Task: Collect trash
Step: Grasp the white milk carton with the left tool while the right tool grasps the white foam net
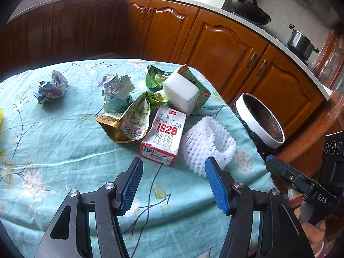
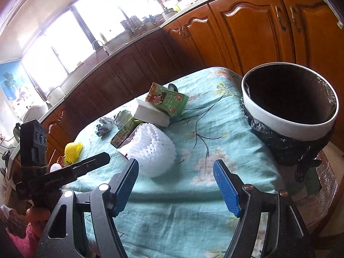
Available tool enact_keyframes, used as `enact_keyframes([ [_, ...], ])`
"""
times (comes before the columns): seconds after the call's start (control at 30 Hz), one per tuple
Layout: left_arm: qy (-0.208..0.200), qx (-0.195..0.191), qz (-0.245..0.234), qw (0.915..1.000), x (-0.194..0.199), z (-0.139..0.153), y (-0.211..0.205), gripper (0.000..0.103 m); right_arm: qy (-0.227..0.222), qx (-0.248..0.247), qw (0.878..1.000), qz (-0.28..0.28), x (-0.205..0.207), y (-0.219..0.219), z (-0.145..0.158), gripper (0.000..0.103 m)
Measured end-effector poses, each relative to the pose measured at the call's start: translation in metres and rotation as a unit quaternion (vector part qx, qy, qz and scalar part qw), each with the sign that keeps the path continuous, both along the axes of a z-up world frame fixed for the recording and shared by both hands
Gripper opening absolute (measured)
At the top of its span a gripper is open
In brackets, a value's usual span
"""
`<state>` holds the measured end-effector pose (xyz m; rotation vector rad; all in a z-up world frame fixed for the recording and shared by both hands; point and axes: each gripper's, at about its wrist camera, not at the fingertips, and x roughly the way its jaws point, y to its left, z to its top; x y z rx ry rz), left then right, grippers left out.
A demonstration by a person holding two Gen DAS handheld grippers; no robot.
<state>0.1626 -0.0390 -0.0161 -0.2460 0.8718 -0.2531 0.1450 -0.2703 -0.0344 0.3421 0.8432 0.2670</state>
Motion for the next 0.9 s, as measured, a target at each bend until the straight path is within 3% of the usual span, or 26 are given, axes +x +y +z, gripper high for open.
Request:
enact_keyframes([
  [0.33, 0.013, 0.021, -0.011, 0.9997, 0.024, -0.015, -0.002, 0.064, 0.007, -0.012, 1.000, 0.024, 0.031, 0.029, -0.007, 0.072],
  [0.53, 0.024, 0.036, -0.009, 0.9990, 0.047, -0.030, -0.009, 0.064, 0.036, -0.014, 0.999, 0.033, 0.054, 0.039, -0.026, 0.049],
  [0.67, 0.028, 0.037, -0.009, 0.9989, 0.060, -0.037, -0.014, 0.064, 0.052, -0.007, 0.998, 0.034, 0.058, 0.038, -0.038, 0.016],
  [0.77, 0.027, 0.039, -0.013, 0.9988, 0.067, -0.039, -0.019, 0.062, 0.044, -0.002, 0.999, 0.031, 0.052, 0.030, -0.033, 0.012],
  [0.83, 0.025, 0.039, -0.018, 0.9988, 0.071, -0.040, -0.024, 0.051, 0.039, -0.001, 0.999, 0.024, 0.047, 0.023, -0.028, 0.011],
  [0.9, 0.023, 0.040, -0.024, 0.9987, 0.074, -0.041, -0.028, 0.051, 0.034, 0.001, 0.999, 0.016, 0.041, 0.014, -0.022, 0.011],
])
